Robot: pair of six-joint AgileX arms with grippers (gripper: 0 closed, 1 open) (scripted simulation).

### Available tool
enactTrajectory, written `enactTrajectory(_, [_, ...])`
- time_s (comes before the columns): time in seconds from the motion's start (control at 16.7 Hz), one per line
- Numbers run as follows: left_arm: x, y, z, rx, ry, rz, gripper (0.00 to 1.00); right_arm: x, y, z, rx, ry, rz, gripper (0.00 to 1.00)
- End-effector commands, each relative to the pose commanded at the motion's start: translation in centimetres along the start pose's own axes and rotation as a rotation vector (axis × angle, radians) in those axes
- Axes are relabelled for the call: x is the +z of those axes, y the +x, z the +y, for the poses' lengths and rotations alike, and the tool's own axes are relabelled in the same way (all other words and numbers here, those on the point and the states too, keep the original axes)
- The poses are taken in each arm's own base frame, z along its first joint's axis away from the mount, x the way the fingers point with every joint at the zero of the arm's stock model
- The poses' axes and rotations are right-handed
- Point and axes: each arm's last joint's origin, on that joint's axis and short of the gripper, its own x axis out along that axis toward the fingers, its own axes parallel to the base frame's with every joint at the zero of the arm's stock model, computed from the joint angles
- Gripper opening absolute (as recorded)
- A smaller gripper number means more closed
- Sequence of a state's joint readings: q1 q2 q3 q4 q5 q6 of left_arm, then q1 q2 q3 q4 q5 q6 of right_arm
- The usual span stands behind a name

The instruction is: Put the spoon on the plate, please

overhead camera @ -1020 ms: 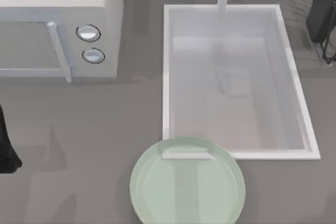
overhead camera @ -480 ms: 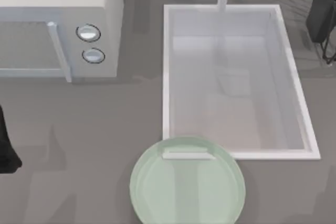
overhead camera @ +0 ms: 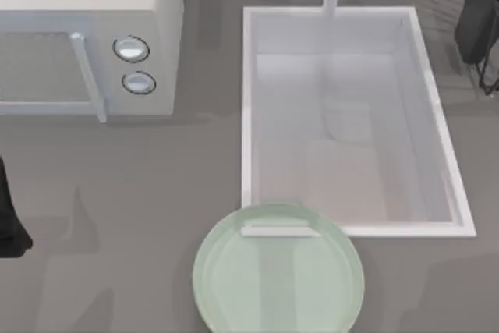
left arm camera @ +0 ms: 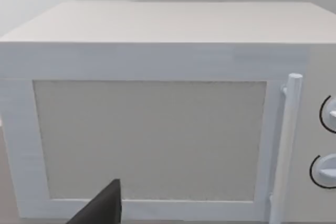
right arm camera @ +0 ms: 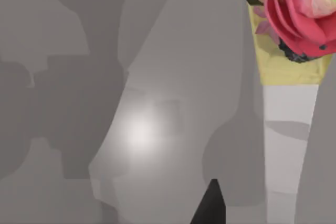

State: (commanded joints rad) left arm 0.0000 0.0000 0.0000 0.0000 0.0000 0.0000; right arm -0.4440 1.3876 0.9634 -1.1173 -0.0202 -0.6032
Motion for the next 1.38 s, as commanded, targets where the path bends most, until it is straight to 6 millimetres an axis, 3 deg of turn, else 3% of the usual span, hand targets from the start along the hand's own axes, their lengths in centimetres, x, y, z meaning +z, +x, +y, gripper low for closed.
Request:
enactTrajectory(0.42, [0.0, 0.0, 0.0, 0.000, 0.000, 0.000, 1.00, 0.4, 0.1, 0.1, 0.004, -0.040, 0.005, 0.00])
enactTrajectory(0.66, [0.0, 0.0, 0.0, 0.000, 0.000, 0.000, 1.00, 2.6, 0.0, 1.2, 0.011, -0.309, 0.016, 0.00])
enactTrajectory(0.84, [0.0, 0.0, 0.0, 0.000, 0.000, 0.000, 1.00, 5.2, 0.1, 3.1, 0.025, -0.666, 0.032, 0.00])
enactTrajectory(1.02, [0.0, 0.0, 0.0, 0.000, 0.000, 0.000, 1.00, 8.0, 0.5, 6.1, 0.054, -1.147, 0.051, 0.00])
enactTrajectory(1.38, [0.0, 0.0, 0.0, 0.000, 0.000, 0.000, 1.00, 12.3, 2.4, 15.4, 0.172, -2.316, 0.072, 0.00])
